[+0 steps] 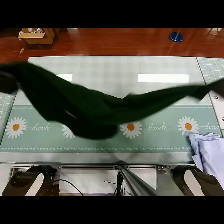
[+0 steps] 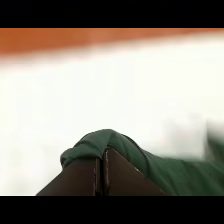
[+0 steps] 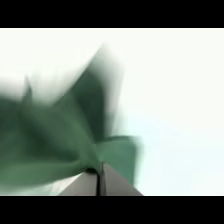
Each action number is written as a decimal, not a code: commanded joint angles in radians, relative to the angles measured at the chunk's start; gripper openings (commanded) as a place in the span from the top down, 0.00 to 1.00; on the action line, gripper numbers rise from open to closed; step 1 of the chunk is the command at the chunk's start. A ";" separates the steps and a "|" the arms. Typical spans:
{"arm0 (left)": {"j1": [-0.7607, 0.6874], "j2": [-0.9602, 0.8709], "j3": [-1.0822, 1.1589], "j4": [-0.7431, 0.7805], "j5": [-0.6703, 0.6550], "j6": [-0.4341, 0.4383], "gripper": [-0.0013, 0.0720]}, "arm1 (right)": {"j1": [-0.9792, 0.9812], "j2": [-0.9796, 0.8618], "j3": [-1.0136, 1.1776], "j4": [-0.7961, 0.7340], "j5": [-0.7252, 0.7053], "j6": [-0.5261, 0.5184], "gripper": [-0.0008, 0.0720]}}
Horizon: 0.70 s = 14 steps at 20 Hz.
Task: Fold the shirts.
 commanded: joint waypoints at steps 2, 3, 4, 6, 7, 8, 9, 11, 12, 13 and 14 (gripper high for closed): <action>0.001 0.000 0.300 0.211 0.031 -0.006 0.95 | -0.001 0.014 0.435 -0.262 -0.201 0.124 0.96; 0.001 0.000 0.343 0.220 0.026 -0.028 0.95 | -0.001 0.014 0.480 -0.291 -0.195 0.133 0.96; 0.001 0.000 0.385 0.220 0.015 -0.047 0.95 | -0.001 0.014 0.517 -0.294 -0.173 0.134 0.96; 0.000 0.000 0.464 0.219 -0.051 -0.065 0.95 | -0.001 0.014 0.569 -0.292 -0.114 0.134 0.96; 0.000 0.000 0.499 0.219 -0.100 -0.065 0.95 | -0.001 0.014 0.585 -0.294 -0.083 0.134 0.96; 0.000 0.000 0.536 0.220 -0.166 -0.065 0.95 | -0.001 0.014 0.599 -0.302 -0.047 0.134 0.96; 0.001 0.001 0.566 0.219 -0.237 -0.065 0.95 | -0.001 0.014 0.610 -0.305 -0.007 0.134 0.96; 0.001 0.009 0.625 0.217 -0.384 -0.079 0.95 | -0.001 0.014 0.634 -0.304 0.101 0.141 0.96; 0.001 0.018 0.654 0.216 -0.447 -0.105 0.95 | -0.001 0.014 0.647 -0.305 0.157 0.141 0.96; 0.001 0.031 0.679 0.216 -0.496 -0.111 0.95 | -0.001 0.014 0.660 -0.305 0.212 0.140 0.96; 0.001 0.045 0.704 0.216 -0.541 -0.111 0.95 | -0.001 0.014 0.674 -0.304 0.269 0.141 0.96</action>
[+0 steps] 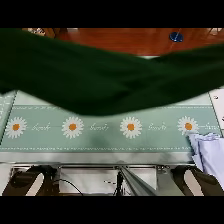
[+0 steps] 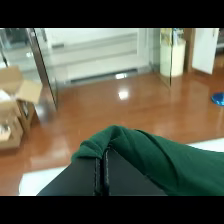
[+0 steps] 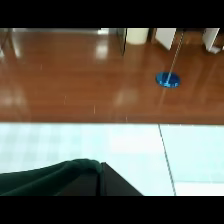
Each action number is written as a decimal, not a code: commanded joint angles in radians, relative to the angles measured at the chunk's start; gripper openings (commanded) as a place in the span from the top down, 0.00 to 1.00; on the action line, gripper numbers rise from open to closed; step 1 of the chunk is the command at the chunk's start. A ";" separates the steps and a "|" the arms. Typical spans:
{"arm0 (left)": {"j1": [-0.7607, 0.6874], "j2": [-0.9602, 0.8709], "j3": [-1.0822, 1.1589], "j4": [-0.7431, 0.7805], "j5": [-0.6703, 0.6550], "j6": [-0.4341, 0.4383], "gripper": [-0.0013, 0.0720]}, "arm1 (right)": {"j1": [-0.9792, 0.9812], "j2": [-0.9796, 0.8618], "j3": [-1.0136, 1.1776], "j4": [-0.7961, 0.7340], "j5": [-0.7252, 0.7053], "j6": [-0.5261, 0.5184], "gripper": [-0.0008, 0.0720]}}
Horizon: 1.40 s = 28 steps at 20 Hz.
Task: Fold the shirts.
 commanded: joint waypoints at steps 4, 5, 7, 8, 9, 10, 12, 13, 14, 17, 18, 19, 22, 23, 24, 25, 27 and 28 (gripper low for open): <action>0.001 0.037 0.148 -0.064 -0.435 -0.089 0.95 | 0.000 0.000 0.061 0.008 0.304 0.058 0.96; 0.001 0.031 0.147 -0.098 -0.510 -0.111 0.95 | 0.000 -0.003 0.059 0.016 0.304 0.061 0.96; 0.001 0.012 0.137 -0.131 -0.615 -0.134 0.95 | 0.000 -0.008 0.033 0.053 0.304 0.062 0.96; 0.001 0.009 0.114 -0.134 -0.607 -0.135 0.95 | 0.000 -0.016 -0.006 0.056 0.304 0.062 0.96; 0.001 0.001 0.076 -0.134 -0.607 -0.135 0.95 | 0.000 -0.029 -0.066 0.055 0.304 0.057 0.96; 0.000 -0.009 0.025 -0.135 -0.607 -0.135 0.95 | 0.000 -0.049 -0.133 0.055 0.303 0.046 0.96; 0.000 -0.033 -0.126 -0.134 -0.585 -0.117 0.95 | 0.000 -0.120 -0.291 0.045 0.299 0.013 0.96; 0.000 -0.045 -0.221 -0.135 -0.531 -0.103 0.95 | 0.000 -0.171 -0.367 0.033 0.290 -0.002 0.96; 0.000 -0.057 -0.312 -0.135 -0.454 -0.090 0.95 | 0.000 -0.225 -0.424 0.030 0.268 -0.003 0.96; 0.000 -0.121 -0.570 -0.153 -0.131 -0.071 0.95 | 0.000 -0.422 -0.481 0.077 0.161 -0.002 0.96; 0.000 -0.151 -0.630 -0.173 -0.032 -0.043 0.95 | 0.000 -0.477 -0.481 0.101 0.112 -0.003 0.96; 0.000 -0.189 -0.680 -0.196 0.063 -0.011 0.95 | 0.000 -0.526 -0.481 0.135 0.048 -0.002 0.96; 0.000 -0.314 -0.739 -0.225 0.271 0.034 0.95 | 0.000 -0.618 -0.481 0.245 -0.181 -0.002 0.96; 0.000 -0.359 -0.738 -0.225 0.323 0.034 0.95 | 0.000 -0.639 -0.481 0.273 -0.258 -0.002 0.96; 0.000 -0.397 -0.738 -0.225 0.374 0.034 0.95 | 0.000 -0.655 -0.481 0.290 -0.325 -0.001 0.96; 0.000 -0.435 -0.738 -0.229 0.425 0.033 0.95 | 0.000 -0.672 -0.481 0.298 -0.386 0.002 0.96; -0.002 -0.505 -0.738 -0.245 0.504 0.033 0.95 | 0.000 -0.708 -0.481 0.296 -0.471 0.002 0.96; -0.005 -0.541 -0.738 -0.268 0.524 0.033 0.95 | 0.000 -0.731 -0.481 0.294 -0.499 0.001 0.96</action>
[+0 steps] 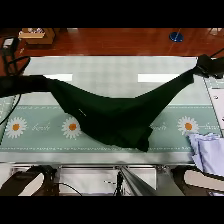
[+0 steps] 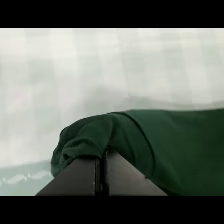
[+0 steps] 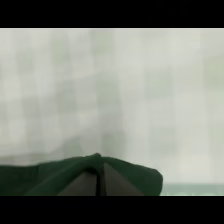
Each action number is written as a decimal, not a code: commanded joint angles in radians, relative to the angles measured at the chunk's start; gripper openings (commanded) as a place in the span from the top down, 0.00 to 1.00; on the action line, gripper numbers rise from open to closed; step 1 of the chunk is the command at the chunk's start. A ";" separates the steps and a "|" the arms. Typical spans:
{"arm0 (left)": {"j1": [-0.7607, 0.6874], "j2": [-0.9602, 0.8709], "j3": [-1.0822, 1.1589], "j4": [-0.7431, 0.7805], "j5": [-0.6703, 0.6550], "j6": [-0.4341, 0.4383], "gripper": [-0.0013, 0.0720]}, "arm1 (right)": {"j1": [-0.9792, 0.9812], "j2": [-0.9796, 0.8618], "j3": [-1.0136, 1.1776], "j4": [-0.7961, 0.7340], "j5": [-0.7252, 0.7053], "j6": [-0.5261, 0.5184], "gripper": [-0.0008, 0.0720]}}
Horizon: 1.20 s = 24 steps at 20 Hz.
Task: Fold the shirts.
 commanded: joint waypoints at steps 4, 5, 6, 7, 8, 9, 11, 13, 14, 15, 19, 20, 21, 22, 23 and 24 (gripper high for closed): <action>-0.043 -0.216 -0.014 -0.082 0.148 0.010 0.95 | 0.000 -0.167 -0.002 0.021 -0.202 -0.029 0.96; -0.056 -0.239 -0.014 -0.082 0.148 0.010 0.95 | 0.000 -0.193 -0.002 0.014 -0.212 -0.048 0.96; -0.067 -0.257 -0.014 -0.082 0.148 0.010 0.95 | 0.000 -0.214 -0.002 -0.006 -0.230 -0.050 0.96; -0.076 -0.274 -0.014 -0.081 0.147 0.011 0.95 | 0.000 -0.227 -0.002 -0.033 -0.256 -0.048 0.96; -0.082 -0.283 -0.014 -0.081 0.147 0.011 0.95 | 0.000 -0.231 -0.002 -0.056 -0.294 -0.045 0.96; -0.087 -0.290 -0.014 -0.081 0.147 0.010 0.95 | 0.000 -0.230 -0.002 -0.060 -0.338 -0.045 0.96; -0.087 -0.293 -0.014 -0.081 0.147 0.010 0.95 | 0.000 -0.231 0.008 -0.051 -0.383 -0.045 0.96; -0.087 -0.293 -0.014 -0.082 0.142 0.010 0.95 | 0.000 -0.231 0.008 -0.045 -0.357 -0.047 0.96; -0.087 -0.293 -0.014 -0.082 0.131 0.010 0.95 | 0.000 -0.230 0.008 -0.044 -0.326 -0.047 0.96; -0.087 -0.292 -0.014 -0.082 0.116 0.010 0.95 | 0.000 -0.227 0.008 -0.040 -0.290 -0.048 0.90; -0.087 -0.292 -0.014 -0.081 0.049 0.011 0.95 | -0.002 -0.156 0.067 -0.006 -0.103 -0.107 0.60; -0.087 -0.292 -0.014 -0.081 0.042 0.011 0.95 | -0.002 -0.122 0.098 -0.005 -0.032 -0.107 0.53; -0.087 -0.292 -0.014 -0.081 0.039 0.011 0.95 | -0.002 -0.088 0.122 -0.002 0.048 -0.107 0.46; -0.087 -0.292 -0.014 -0.081 0.039 0.011 0.95 | 0.000 -0.047 0.132 0.000 0.145 -0.106 0.40; -0.087 -0.292 -0.014 -0.081 0.040 0.011 0.95 | 0.005 -0.012 0.131 -0.002 0.258 -0.108 0.40; -0.087 -0.292 -0.014 -0.080 0.040 0.011 0.95 | 0.006 0.014 0.126 -0.001 0.340 -0.107 0.39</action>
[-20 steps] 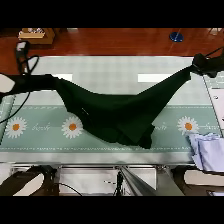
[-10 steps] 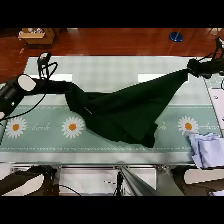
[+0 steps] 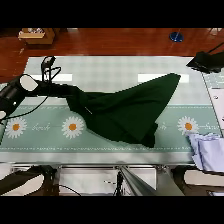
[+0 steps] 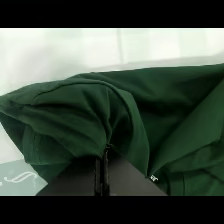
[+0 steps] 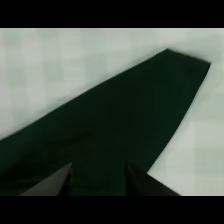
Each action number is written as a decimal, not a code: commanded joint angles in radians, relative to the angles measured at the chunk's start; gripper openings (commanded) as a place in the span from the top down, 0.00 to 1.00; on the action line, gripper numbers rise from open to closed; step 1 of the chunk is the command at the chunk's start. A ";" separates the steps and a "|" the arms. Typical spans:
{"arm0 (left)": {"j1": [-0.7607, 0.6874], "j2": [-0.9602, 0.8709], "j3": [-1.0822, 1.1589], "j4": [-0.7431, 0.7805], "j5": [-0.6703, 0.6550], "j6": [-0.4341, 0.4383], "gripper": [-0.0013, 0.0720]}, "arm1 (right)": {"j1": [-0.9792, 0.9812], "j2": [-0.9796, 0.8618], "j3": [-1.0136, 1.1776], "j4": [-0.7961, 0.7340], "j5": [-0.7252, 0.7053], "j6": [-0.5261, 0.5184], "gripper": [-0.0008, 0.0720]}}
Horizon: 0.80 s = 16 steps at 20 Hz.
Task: Fold the shirts.
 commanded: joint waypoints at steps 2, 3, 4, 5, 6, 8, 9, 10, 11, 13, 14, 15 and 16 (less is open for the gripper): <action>0.001 -0.001 0.000 0.001 -0.012 0.001 0.95 | 0.005 0.133 -0.039 0.071 0.311 -0.005 0.37; 0.001 -0.001 0.000 0.001 -0.012 0.001 0.95 | 0.006 0.152 -0.085 0.118 0.344 -0.005 0.37; 0.001 -0.001 0.000 0.001 -0.012 0.001 0.95 | 0.011 0.169 -0.138 0.148 0.371 -0.005 0.37; 0.001 -0.001 0.000 0.001 -0.011 0.001 0.95 | 0.023 0.188 -0.200 0.152 0.383 -0.005 0.37; 0.001 -0.001 0.000 0.001 -0.011 0.002 0.95 | 0.049 0.209 -0.277 0.142 0.381 -0.006 0.37; 0.001 -0.001 0.000 0.001 -0.012 0.027 0.95 | 0.122 0.241 -0.437 0.124 0.370 -0.017 0.37; 0.002 -0.001 0.000 0.001 -0.012 0.027 0.95 | 0.161 0.251 -0.507 0.124 0.358 -0.040 0.37; 0.002 -0.001 0.000 0.001 -0.012 0.027 0.95 | 0.196 0.258 -0.571 0.118 0.333 -0.057 0.37; 0.002 -0.001 0.000 0.001 -0.012 0.027 0.95 | 0.222 0.258 -0.614 0.111 0.310 -0.068 0.33; 0.002 -0.001 0.000 0.001 -0.012 0.027 0.95 | 0.241 0.258 -0.677 0.103 0.264 -0.074 0.29; 0.002 -0.001 0.000 0.001 -0.012 0.027 0.95 | 0.241 0.258 -0.705 0.111 0.255 -0.073 0.21; 0.002 -0.001 0.000 0.001 -0.011 0.027 0.95 | 0.241 0.258 -0.730 0.111 0.255 -0.074 0.21; 0.002 -0.001 0.000 0.001 -0.011 0.027 0.95 | 0.241 0.258 -0.756 0.113 0.253 -0.073 0.21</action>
